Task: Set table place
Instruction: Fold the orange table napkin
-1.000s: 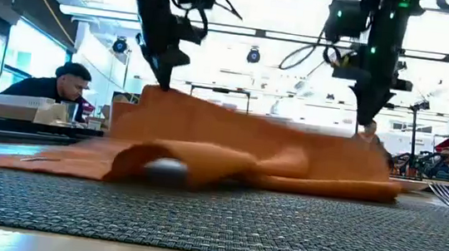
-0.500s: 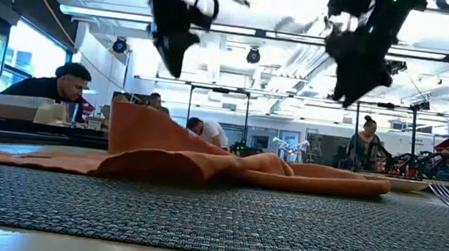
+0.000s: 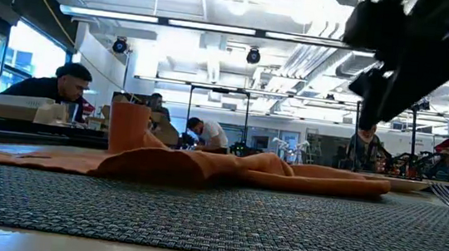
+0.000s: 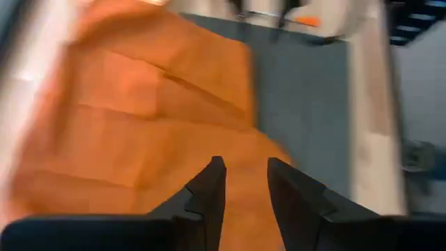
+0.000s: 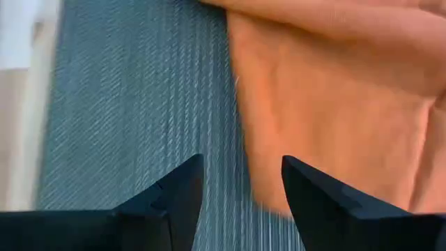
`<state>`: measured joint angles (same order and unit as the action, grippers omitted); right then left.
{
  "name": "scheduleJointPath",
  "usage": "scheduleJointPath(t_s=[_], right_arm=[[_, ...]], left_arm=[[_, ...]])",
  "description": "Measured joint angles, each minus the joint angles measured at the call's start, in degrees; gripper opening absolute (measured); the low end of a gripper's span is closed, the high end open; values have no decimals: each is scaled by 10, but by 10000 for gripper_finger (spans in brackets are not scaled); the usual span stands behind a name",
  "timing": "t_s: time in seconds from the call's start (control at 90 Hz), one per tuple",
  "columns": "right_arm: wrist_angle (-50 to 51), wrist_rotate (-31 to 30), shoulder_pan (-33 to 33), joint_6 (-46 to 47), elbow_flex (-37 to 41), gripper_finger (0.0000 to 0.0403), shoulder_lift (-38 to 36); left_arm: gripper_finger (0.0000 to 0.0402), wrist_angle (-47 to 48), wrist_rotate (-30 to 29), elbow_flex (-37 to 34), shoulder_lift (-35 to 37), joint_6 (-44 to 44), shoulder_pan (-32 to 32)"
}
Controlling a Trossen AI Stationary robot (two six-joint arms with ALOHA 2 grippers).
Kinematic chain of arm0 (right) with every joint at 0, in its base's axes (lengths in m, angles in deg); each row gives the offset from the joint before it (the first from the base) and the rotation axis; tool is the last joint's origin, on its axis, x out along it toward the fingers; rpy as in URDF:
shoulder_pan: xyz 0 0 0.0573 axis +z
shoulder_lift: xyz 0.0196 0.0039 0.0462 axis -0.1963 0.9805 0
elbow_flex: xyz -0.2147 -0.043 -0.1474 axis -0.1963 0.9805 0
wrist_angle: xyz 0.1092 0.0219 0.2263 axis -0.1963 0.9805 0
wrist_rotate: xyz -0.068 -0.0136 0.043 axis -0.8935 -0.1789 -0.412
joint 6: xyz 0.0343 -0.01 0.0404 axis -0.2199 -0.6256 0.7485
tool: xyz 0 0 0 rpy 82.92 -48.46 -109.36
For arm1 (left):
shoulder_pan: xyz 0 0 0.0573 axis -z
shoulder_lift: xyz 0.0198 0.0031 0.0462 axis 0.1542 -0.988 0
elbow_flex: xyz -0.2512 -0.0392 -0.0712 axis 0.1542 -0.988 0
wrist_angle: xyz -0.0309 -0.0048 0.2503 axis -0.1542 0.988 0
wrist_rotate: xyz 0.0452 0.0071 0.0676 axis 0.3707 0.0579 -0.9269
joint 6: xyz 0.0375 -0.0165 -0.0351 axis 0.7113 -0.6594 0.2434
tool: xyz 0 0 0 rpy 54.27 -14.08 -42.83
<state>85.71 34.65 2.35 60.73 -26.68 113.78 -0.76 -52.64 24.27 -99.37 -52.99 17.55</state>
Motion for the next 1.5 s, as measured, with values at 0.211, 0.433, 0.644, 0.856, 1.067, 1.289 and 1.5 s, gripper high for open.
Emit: scheduleJointPath(t_s=[0.211,0.433,0.644,0.856,1.067,1.289,1.5], right_arm=[[-54,-9,-2,-66,-3,162,98],[-16,-9,-3,-36,-36,42,144],[79,67,0,-10,-110,2,85],[158,311,-19,-5,-139,0,-17],[179,109,-66,39,-76,0,-62],[194,149,-68,41,-55,53,-59],[205,176,6,81,-76,160,-59]], left_arm=[[85,65,11,-3,-14,-69,72],[85,77,15,-61,-19,-205,98],[81,71,10,-162,-20,-294,115],[62,57,22,-235,-20,-335,125],[43,-28,24,-272,-19,-291,128],[44,-119,24,-296,-19,-239,127],[58,-127,28,-308,-19,-228,127]])
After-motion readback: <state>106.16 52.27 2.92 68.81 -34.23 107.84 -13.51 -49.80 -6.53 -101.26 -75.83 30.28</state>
